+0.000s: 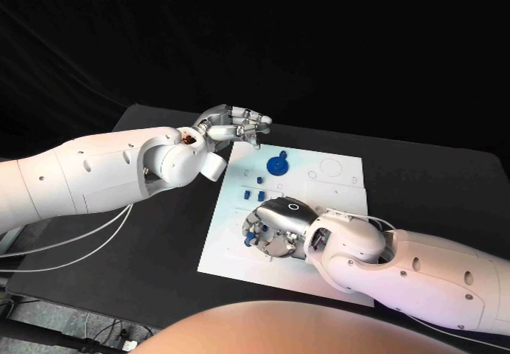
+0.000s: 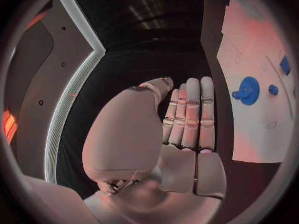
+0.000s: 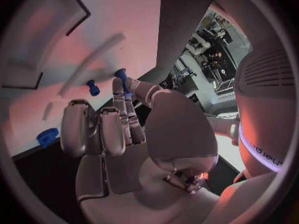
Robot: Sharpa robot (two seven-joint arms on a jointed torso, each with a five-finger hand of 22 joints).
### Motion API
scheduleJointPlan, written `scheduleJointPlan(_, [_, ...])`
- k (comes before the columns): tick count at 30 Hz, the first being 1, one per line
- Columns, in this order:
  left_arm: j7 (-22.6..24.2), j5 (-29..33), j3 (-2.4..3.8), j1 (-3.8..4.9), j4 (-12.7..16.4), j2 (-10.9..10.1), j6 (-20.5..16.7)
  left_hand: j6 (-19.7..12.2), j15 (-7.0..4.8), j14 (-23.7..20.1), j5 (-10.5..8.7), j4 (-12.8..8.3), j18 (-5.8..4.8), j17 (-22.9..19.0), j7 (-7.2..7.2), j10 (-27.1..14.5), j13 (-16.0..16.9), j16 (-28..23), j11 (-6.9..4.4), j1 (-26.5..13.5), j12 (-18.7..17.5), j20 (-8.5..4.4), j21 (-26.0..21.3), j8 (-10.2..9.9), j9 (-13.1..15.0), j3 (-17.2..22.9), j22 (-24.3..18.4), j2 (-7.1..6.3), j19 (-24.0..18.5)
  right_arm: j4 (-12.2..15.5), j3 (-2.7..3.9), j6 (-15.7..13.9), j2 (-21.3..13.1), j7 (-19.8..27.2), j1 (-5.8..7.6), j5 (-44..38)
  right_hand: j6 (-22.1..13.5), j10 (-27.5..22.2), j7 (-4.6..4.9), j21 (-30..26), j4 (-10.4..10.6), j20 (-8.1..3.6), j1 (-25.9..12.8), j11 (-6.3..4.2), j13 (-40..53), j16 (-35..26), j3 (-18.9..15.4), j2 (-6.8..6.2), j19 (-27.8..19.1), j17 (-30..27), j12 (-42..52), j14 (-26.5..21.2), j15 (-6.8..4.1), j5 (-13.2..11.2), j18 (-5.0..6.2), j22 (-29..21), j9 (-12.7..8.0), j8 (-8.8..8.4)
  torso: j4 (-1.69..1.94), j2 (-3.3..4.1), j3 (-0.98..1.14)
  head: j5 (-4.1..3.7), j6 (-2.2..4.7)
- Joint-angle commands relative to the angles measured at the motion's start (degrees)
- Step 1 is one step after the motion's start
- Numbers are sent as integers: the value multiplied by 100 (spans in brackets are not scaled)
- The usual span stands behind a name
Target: Assemble the parts on the task board
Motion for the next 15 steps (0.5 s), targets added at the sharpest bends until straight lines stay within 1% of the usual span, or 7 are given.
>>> scheduleJointPlan(1, [30, 31, 4, 3, 18, 6, 90, -32, -10, -37, 24, -29, 76, -5, -16, -33, 7, 12, -12, -64, 20, 21, -37, 2, 5, -4, -3, 15, -9, -13, -15, 154, 32, -111, -35, -290, 39, -23, -7, -30, -21, -5, -59, -14, -11, 17, -36, -6, 8, -6, -44, 182, -45, 23, -23, 764, 289, 220, 9, 3, -3, -1, 1])
scheduleJointPlan(4, [26, 37, 4, 3, 22, 1, 97, -33, -8, -37, 22, -23, 75, -6, -15, -39, 7, 13, -11, -79, 27, 22, -41, 4, 6, -5, -5, 17, -8, -6, -17, 173, 46, -120, -46, -337, -29, -57, 20, -83, -31, 2, -129, 7, -17, 8, -86, -106, -15, -27, -88, 175, -31, 54, -13, 746, 288, 194, 4, -3, -3, 1, 1])
scheduleJointPlan(5, [26, 39, 4, 3, 22, -1, 97, -33, -8, -37, 22, -22, 75, -6, -15, -39, 7, 13, -11, -81, 27, 22, -41, 4, 6, -5, -5, 17, -8, 0, -17, 173, 47, -116, -49, -345, -96, -85, 49, -99, -15, 13, -197, 21, -20, 9, -120, -173, -23, -26, -121, 172, -8, 213, -12, 743, 278, 160, 2, -5, -3, 1, 1])
scheduleJointPlan(6, [26, 41, 4, 3, 23, -3, 97, -33, -8, -37, 22, -22, 75, -6, -15, -39, 7, 13, -11, -81, 27, 22, -41, 4, 6, -5, -5, 17, -8, 4, -18, 163, 46, -113, -50, -346, -115, -88, 53, -100, -13, 17, -213, 33, -19, 9, -133, -196, -23, -28, -127, 171, -8, 241, -12, 744, 275, 150, 2, -5, -5, 2, 1])
scheduleJointPlan(9, [26, 46, 4, 3, 25, -10, 97, -33, -8, -37, 22, -22, 75, -6, -15, -39, 7, 13, -11, -81, 27, 22, -41, 4, 6, -5, -5, 17, -8, 27, -20, 104, 28, -119, -54, -346, -407, -181, 149, -165, 45, 69, -415, 113, -18, 17, -300, -439, -50, -21, -175, 164, 57, 442, -3, 726, 202, -31, 1, -4, -3, 2, 1])
scheduleJointPlan(11, [26, 47, 4, 3, 26, -12, 97, -33, -8, -37, 22, -22, 75, -6, -15, -39, 7, 13, -11, -81, 27, 22, -41, 4, 6, -5, -5, 17, -8, 39, -21, 49, 13, -145, -56, -343, -452, -195, 144, -168, 59, 76, -447, 114, -15, 16, -339, -476, -50, -27, -176, 162, 61, 436, -2, 726, 190, -63, 1, -5, -1, 2, 1])
scheduleJointPlan(15, [27, 51, 4, 3, 28, -20, 99, -36, -5, -38, 19, -5, 74, -7, -15, -48, 7, 16, -9, -111, 37, 25, -49, 7, 6, -7, -11, 25, -8, 105, -20, -221, -93, -244, -69, -324, -803, -200, 103, -167, 117, 75, -523, 76, 8, 29, -459, -565, -45, -16, -155, 163, 36, 373, 3, 733, 95, -295, 2, -6, 4, 5, 1])
